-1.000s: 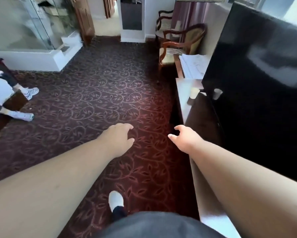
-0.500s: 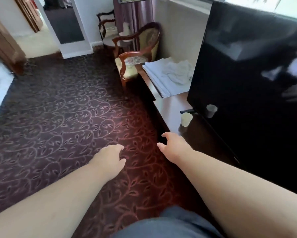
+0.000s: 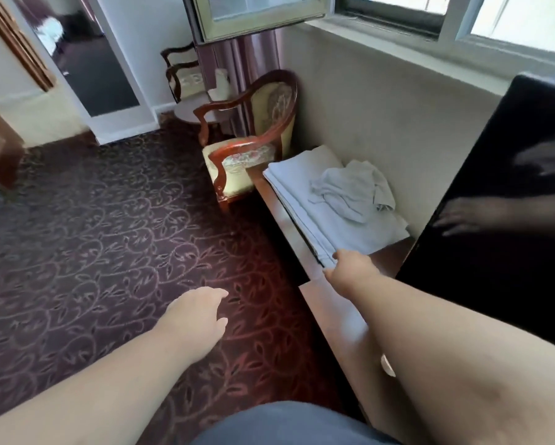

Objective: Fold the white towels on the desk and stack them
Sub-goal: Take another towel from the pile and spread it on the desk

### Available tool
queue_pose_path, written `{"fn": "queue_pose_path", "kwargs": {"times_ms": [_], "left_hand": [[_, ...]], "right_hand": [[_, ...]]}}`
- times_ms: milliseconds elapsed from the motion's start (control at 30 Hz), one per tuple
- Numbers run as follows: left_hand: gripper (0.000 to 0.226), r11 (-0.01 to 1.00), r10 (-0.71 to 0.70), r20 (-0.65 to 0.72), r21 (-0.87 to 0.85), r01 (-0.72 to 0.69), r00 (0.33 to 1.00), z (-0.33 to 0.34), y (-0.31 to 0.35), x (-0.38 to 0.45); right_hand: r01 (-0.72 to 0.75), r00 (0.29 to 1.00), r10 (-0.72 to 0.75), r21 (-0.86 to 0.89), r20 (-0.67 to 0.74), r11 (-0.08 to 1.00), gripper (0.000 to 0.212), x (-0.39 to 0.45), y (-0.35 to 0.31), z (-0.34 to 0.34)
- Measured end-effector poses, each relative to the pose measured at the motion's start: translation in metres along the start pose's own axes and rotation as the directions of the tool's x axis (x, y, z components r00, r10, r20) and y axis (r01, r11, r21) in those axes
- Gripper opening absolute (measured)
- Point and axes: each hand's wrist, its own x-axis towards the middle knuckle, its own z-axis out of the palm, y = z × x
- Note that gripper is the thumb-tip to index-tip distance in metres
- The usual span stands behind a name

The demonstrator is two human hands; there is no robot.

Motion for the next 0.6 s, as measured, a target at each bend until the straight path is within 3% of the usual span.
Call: {"fn": "queue_pose_path", "kwargs": {"times_ms": [233,367,467,600], "left_hand": [[0.056,0.996,0.086,0.062,-0.032,-0.084,0.994,-0.012,-0.041,0.151],[0.055,0.964,0.259,0.097,0.031,-0.263,0.961,-0.025,-0.064,0.263],[0.051,0.855,0.442,0.202,0.201,-0.478,0.874,-0.046,-0.077,0.349],[0.054,0.668,0.577,0.318,0.346,-0.659,0.752,-0.080,-0.074,0.444]], "right_hand": [[0.025,0.996,-0.017,-0.098,0.083,0.995,0.055,0.116,-0.056,0.005],[-0.135,0.988,0.144,-0.138,0.058,0.981,0.053,0.187,-0.055,-0.016],[-0.358,0.932,0.360,-0.059,0.043,0.932,0.054,0.228,-0.056,-0.034],[-0.490,0.872,0.489,0.053,0.029,0.870,0.058,0.270,-0.080,-0.038]]}}
